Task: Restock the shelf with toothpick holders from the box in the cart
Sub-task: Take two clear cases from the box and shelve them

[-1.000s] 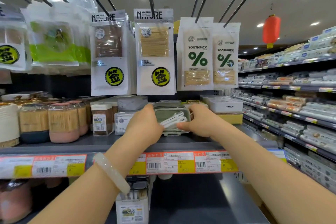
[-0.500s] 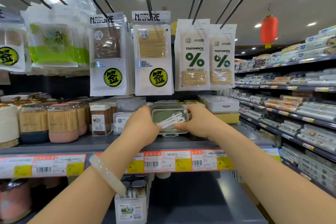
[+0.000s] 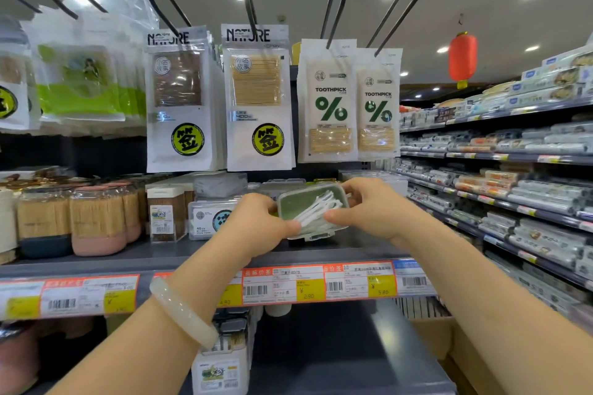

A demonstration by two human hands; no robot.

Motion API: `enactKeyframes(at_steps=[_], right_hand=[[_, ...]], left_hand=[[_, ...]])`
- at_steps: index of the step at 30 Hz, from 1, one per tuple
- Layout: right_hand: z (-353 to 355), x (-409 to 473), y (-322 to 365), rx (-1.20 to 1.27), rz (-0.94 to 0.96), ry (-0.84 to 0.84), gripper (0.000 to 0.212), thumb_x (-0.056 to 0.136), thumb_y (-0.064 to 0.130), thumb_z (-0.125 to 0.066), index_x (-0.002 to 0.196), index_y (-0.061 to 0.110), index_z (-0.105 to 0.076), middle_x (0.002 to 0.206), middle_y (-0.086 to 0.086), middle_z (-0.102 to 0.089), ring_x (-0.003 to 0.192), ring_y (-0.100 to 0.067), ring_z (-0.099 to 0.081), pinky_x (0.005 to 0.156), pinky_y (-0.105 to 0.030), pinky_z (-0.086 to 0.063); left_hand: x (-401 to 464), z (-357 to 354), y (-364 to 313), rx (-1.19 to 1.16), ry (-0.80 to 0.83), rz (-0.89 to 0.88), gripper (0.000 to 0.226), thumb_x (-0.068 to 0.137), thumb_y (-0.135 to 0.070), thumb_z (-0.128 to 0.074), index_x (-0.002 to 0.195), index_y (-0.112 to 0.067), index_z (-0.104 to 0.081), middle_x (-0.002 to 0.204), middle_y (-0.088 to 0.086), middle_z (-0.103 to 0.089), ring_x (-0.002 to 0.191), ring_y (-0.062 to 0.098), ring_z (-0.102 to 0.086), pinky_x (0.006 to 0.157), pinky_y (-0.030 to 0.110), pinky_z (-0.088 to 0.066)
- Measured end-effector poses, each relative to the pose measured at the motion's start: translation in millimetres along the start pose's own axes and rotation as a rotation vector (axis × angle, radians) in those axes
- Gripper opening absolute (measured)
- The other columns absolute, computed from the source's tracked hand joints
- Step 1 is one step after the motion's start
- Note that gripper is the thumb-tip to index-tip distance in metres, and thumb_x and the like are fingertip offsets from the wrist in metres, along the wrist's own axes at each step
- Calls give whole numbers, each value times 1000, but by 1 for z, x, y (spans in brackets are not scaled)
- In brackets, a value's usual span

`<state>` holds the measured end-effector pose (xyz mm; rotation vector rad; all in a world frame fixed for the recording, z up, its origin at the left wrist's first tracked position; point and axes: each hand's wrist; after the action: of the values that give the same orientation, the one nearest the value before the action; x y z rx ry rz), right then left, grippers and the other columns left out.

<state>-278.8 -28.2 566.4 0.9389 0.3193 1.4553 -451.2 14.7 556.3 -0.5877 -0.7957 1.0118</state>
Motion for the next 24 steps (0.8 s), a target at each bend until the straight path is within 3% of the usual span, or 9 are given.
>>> enactKeyframes(at_steps=[4,6,8,11,13,16,20,22,24], right_hand=[[17,-14,-13,64,-26,18,17,87,32,-65,95,18,-60,85,6,-62,73,-7,-56,61,-17,-42],[24,-17,-22,94,-54,2,27,87,41,-62,90,14,-63,81,0,-60,72,-14,-53,66,-24,-41],[30,-20,-28,94,-77,-53,50,87,49,-58,93,0,-63,80,-7,-54,73,-18,-49,68,-30,-39],[40,-25,-34,81,-102,-164,67,88,55,-50,89,-12,-57,80,-11,-49,71,-21,-48,63,-29,-35],[46,-26,-35,28,-106,-212,67,89,61,-42,75,-5,-52,76,-14,-51,67,-22,-50,59,-29,-34],[51,-24,-38,-65,-129,-222,66,86,69,-33,70,6,-48,76,-23,-59,63,-23,-53,57,-27,-37],[55,-20,-47,-38,-199,-118,98,74,80,-30,99,-10,-60,83,-13,-59,65,-19,-54,61,-26,-39],[59,-18,-51,26,-142,-85,82,70,78,-39,103,6,-59,87,-3,-57,72,-14,-52,71,-26,-40],[62,-19,-53,96,-56,-28,52,77,58,-60,118,28,-51,102,10,-56,87,-4,-55,82,-25,-42]], left_hand=[[-1,-9,-12,-92,46,-37,22,88,-30,-64,98,-12,-69,86,4,-68,75,14,-57,61,23,-43],[2,-16,-18,-117,27,-24,31,89,-38,-60,86,-9,-67,72,3,-59,66,13,-50,60,26,-39],[5,-26,-26,-130,7,-7,41,90,-45,-56,77,-7,-59,69,5,-52,63,16,-45,63,27,-37],[14,-39,-37,-188,0,21,53,88,-52,-54,93,1,-60,78,9,-56,65,18,-47,67,29,-42],[16,-46,-45,-213,7,52,59,88,-54,-52,108,2,-59,75,5,-59,62,16,-50,58,25,-44],[21,-53,-51,-194,28,90,54,91,-56,-46,93,-3,-61,70,5,-59,57,15,-51,51,23,-41],[24,-51,-50,-137,57,130,64,89,-65,-37,85,-6,-61,73,6,-62,63,17,-54,56,26,-45],[25,-50,-43,-87,96,55,58,84,-68,-44,89,-12,-60,82,-1,-62,73,12,-57,67,28,-48],[23,-49,-39,-14,195,-74,36,80,-53,-65,100,-24,-58,92,-12,-60,85,4,-56,78,23,-49]])
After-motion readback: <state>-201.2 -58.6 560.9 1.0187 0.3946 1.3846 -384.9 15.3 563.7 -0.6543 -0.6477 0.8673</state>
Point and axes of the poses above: each hand's wrist, its own x-axis towards the middle knuckle, its own z-axis out of the back of the hand, y = z × x
